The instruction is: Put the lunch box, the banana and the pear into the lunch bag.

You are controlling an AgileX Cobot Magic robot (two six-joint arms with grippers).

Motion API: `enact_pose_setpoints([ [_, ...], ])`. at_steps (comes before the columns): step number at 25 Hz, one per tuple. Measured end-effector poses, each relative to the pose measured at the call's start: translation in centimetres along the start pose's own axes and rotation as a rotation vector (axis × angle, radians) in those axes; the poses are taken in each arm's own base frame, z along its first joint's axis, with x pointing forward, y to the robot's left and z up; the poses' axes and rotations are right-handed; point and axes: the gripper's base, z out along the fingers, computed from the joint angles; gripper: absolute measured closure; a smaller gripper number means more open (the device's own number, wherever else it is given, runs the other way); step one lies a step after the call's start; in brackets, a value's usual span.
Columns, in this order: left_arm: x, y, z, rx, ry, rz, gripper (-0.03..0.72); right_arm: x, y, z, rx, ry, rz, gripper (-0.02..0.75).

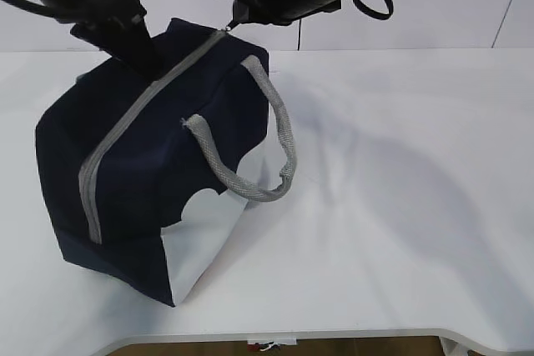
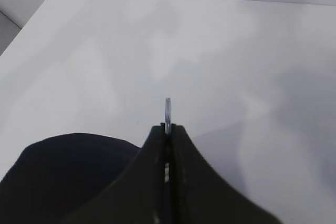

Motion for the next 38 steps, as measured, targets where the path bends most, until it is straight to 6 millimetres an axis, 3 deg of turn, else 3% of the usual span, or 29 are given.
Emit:
enact_pose_setpoints([
  [8, -0.1, -0.5, -0.9, 0.003, -0.033, 0.002, 0.692, 0.0, -3.0, 0.6, 0.056, 0.016, 0.033, 0.724],
  [15, 0.0, -0.8, -1.6, 0.000, -0.048, 0.012, 0.692, 2.1, -6.0, 2.7, 0.109, 0.159, 0.085, 0.724],
  [22, 0.0, -0.8, -1.7, -0.009, -0.041, 0.019, 0.692, 3.7, -6.5, 4.2, 0.105, 0.239, 0.130, 0.724],
  [30, 0.0, -0.3, -0.5, -0.001, -0.008, 0.009, 0.692, 3.1, -6.6, 3.8, 0.114, 0.264, 0.093, 0.717],
  [32, 0.0, -0.1, -0.1, 0.001, 0.000, 0.007, 0.692, 2.6, -6.5, 3.6, 0.113, 0.258, 0.084, 0.675],
  [38, -0.1, 0.3, 0.8, 0.004, 0.023, -0.022, 0.691, 0.5, -6.0, 2.5, 0.116, 0.265, 0.040, 0.442],
])
